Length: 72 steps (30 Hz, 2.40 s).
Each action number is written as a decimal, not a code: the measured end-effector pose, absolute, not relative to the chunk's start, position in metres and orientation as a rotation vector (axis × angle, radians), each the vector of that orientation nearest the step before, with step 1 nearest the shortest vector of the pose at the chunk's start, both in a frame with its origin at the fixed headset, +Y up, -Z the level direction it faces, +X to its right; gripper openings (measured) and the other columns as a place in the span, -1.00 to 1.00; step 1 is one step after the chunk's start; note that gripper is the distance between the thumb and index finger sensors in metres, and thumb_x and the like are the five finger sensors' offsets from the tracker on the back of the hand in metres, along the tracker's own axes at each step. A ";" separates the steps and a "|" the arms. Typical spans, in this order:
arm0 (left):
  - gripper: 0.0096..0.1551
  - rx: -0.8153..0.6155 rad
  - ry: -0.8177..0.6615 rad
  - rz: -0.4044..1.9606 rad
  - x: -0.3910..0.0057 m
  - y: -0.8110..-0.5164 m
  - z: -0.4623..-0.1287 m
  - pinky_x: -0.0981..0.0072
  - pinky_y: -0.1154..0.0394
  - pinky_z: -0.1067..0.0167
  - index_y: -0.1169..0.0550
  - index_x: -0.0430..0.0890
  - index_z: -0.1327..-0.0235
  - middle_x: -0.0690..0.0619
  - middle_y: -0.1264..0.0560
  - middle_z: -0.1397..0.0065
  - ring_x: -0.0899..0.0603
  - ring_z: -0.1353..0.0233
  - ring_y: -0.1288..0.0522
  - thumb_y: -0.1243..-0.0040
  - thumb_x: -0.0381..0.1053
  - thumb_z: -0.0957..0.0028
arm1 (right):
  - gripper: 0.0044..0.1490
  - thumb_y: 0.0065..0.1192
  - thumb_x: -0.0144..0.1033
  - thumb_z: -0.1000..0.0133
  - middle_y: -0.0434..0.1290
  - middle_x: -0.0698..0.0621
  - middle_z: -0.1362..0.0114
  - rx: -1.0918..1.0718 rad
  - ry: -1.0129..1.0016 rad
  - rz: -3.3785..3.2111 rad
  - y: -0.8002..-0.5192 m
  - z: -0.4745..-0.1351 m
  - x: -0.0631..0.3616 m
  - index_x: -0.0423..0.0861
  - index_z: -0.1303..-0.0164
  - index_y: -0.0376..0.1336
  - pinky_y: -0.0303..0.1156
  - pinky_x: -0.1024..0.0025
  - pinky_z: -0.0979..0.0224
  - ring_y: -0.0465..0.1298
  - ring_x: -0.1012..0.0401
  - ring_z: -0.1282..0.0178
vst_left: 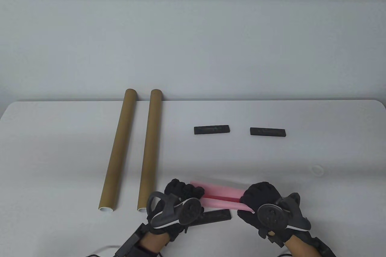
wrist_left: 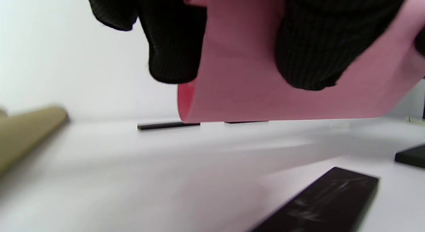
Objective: Roll up papers and store in mailing tubes
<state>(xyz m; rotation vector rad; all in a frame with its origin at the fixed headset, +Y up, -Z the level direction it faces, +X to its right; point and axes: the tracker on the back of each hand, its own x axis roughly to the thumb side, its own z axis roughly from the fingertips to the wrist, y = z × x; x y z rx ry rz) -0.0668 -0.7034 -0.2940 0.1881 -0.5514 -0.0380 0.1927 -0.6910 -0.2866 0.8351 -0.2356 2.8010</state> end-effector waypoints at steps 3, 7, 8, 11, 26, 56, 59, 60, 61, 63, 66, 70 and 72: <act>-0.18 0.257 -0.576 -0.082 -0.062 -0.699 -0.289 -0.10 -0.37 -0.42 -0.44 0.14 -0.26 0.16 -0.59 -0.20 -0.02 -0.25 -0.64 -0.48 0.32 0.30 | -0.36 0.34 0.31 0.01 0.73 -0.05 -0.03 0.807 -0.134 2.728 -0.694 -0.291 0.198 -0.04 0.25 0.63 0.48 -0.29 -0.36 0.69 -0.12 -0.19; -0.43 0.213 -0.560 -0.033 -0.062 -0.699 -0.291 -0.03 -0.46 -0.37 -0.61 0.18 -0.01 0.23 -0.70 0.10 0.06 0.02 -0.74 -0.47 0.31 0.28 | -0.11 0.43 0.33 0.06 0.51 -0.11 -0.43 0.819 -0.247 2.786 -0.693 -0.288 0.199 -0.07 -0.29 0.43 0.37 -0.35 -0.46 0.49 -0.21 -0.48; -0.48 0.173 -0.545 0.022 -0.065 -0.700 -0.294 -0.02 -0.47 -0.36 -0.65 0.20 0.06 0.24 -0.72 0.16 0.07 0.08 -0.75 -0.46 0.32 0.28 | -0.07 0.49 0.26 0.06 0.42 -0.11 -0.53 0.864 -0.273 2.803 -0.691 -0.286 0.198 -0.07 -0.41 0.35 0.32 -0.37 -0.51 0.41 -0.23 -0.57; -0.53 0.089 -0.529 0.122 -0.070 -0.704 -0.299 0.00 -0.50 -0.34 -0.70 0.21 0.15 0.23 -0.75 0.23 0.07 0.14 -0.77 -0.41 0.36 0.28 | -0.19 0.55 0.01 0.01 0.40 -0.07 -0.56 0.905 -0.318 2.809 -0.690 -0.282 0.195 -0.01 -0.43 0.33 0.28 -0.38 -0.55 0.37 -0.20 -0.62; -0.39 0.186 -0.567 -0.003 -0.066 -0.702 -0.293 0.02 -0.49 -0.35 -0.64 0.18 -0.01 0.26 -0.74 0.22 0.09 0.14 -0.77 -0.41 0.38 0.30 | -0.11 0.49 0.24 0.05 0.44 -0.10 -0.52 0.872 -0.271 2.857 -0.693 -0.285 0.195 -0.05 -0.38 0.37 0.32 -0.40 -0.50 0.41 -0.24 -0.57; -0.26 0.209 -0.601 -0.051 -0.062 -0.702 -0.290 -0.06 -0.40 -0.40 -0.45 0.18 -0.24 0.19 -0.62 -0.12 0.00 -0.17 -0.67 -0.39 0.32 0.25 | -0.21 0.22 0.40 0.04 0.74 -0.09 -0.03 0.886 -0.162 2.788 -0.694 -0.288 0.197 -0.09 0.23 0.65 0.47 -0.34 -0.36 0.70 -0.14 -0.17; -0.36 0.180 -0.582 -0.033 -0.062 -0.702 -0.292 -0.02 -0.46 -0.37 -0.59 0.17 -0.08 0.22 -0.70 0.08 0.04 0.02 -0.74 -0.34 0.38 0.26 | -0.12 0.33 0.37 0.05 0.55 -0.12 -0.38 0.880 -0.279 2.882 -0.694 -0.286 0.197 -0.08 -0.22 0.48 0.40 -0.36 -0.43 0.54 -0.20 -0.44; -0.38 0.172 -0.586 -0.014 -0.063 -0.702 -0.293 -0.01 -0.48 -0.35 -0.63 0.15 -0.03 0.22 -0.73 0.16 0.05 0.09 -0.76 -0.32 0.40 0.27 | -0.06 0.41 0.30 0.04 0.43 -0.12 -0.52 0.885 -0.336 2.907 -0.692 -0.284 0.197 -0.07 -0.42 0.36 0.33 -0.39 -0.49 0.44 -0.23 -0.54; -0.38 0.155 -0.578 0.001 -0.064 -0.702 -0.294 0.00 -0.50 -0.34 -0.65 0.15 0.01 0.22 -0.74 0.21 0.06 0.13 -0.77 -0.30 0.42 0.28 | -0.07 0.44 0.24 0.03 0.40 -0.11 -0.55 0.897 -0.366 2.913 -0.691 -0.282 0.196 -0.07 -0.45 0.33 0.30 -0.40 -0.52 0.40 -0.23 -0.58; -0.36 0.134 -0.592 0.016 -0.064 -0.703 -0.295 0.02 -0.53 -0.31 -0.69 0.13 0.08 0.23 -0.76 0.28 0.06 0.20 -0.79 -0.28 0.46 0.30 | -0.14 0.48 0.11 0.00 0.37 -0.10 -0.58 0.924 -0.373 2.887 -0.691 -0.281 0.194 -0.04 -0.47 0.30 0.26 -0.41 -0.55 0.36 -0.23 -0.62; -0.34 0.132 -0.593 0.021 -0.065 -0.703 -0.294 0.03 -0.54 -0.31 -0.70 0.13 0.08 0.23 -0.77 0.27 0.07 0.19 -0.80 -0.25 0.48 0.32 | -0.30 0.43 0.10 -0.03 0.48 -0.08 -0.47 0.921 -0.347 2.867 -0.691 -0.280 0.192 -0.03 -0.30 0.42 0.29 -0.39 -0.53 0.45 -0.18 -0.56; -0.25 0.198 -0.627 -0.015 -0.063 -0.702 -0.289 -0.02 -0.45 -0.38 -0.52 0.17 -0.19 0.20 -0.66 -0.11 0.01 -0.17 -0.71 -0.36 0.41 0.30 | -0.28 0.27 0.36 0.03 0.68 -0.05 -0.17 0.908 -0.273 2.836 -0.691 -0.284 0.195 -0.04 0.10 0.59 0.34 -0.42 -0.47 0.65 -0.11 -0.30; -0.23 0.238 -0.621 -0.039 -0.061 -0.698 -0.286 -0.03 -0.43 -0.38 -0.48 0.16 -0.22 0.19 -0.63 -0.16 0.00 -0.21 -0.69 -0.40 0.36 0.29 | -0.25 0.24 0.39 0.04 0.73 -0.05 -0.05 0.890 -0.242 2.794 -0.691 -0.286 0.196 -0.05 0.25 0.63 0.37 -0.41 -0.44 0.70 -0.11 -0.20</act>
